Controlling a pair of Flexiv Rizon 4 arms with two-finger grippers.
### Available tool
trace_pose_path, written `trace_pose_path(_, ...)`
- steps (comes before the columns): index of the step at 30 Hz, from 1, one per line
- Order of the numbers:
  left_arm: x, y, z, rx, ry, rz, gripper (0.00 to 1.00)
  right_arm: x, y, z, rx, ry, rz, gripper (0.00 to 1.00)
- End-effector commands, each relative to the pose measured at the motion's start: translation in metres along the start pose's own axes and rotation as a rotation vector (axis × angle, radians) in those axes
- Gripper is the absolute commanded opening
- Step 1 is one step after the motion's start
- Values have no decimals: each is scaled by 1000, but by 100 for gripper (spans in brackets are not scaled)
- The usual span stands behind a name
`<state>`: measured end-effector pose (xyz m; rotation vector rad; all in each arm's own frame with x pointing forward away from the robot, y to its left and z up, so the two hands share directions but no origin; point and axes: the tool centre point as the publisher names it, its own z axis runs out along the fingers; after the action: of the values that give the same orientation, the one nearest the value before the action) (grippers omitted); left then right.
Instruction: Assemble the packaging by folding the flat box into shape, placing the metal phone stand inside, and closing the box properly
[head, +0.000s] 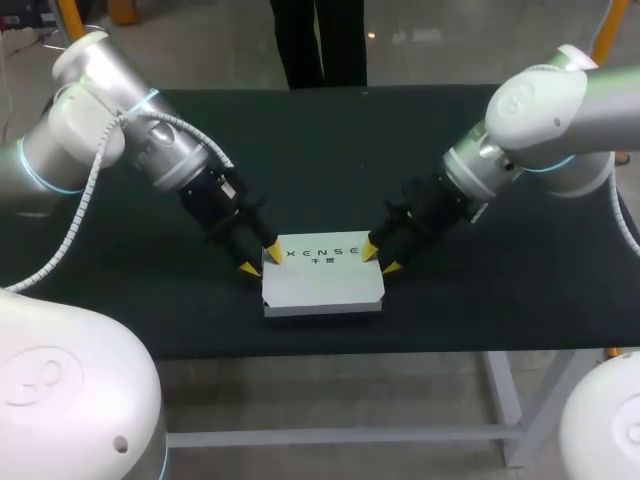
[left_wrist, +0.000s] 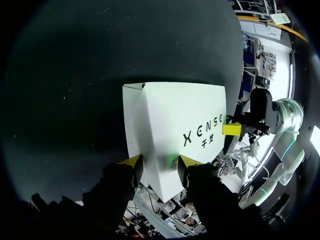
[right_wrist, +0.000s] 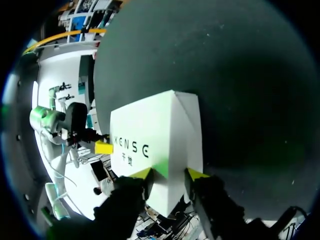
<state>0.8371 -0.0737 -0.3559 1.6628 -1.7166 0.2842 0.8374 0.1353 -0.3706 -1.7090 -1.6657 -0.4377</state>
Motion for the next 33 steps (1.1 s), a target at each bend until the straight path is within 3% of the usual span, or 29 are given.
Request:
trace_pose_path(1,6,-1,-2,-15,-13,-5,49,4,5,-2,28,-1,8,46)
trace_pose_path(33,18,-3,-9,-93,-58,-96,47,18,6,-11,115,-5,68,45)
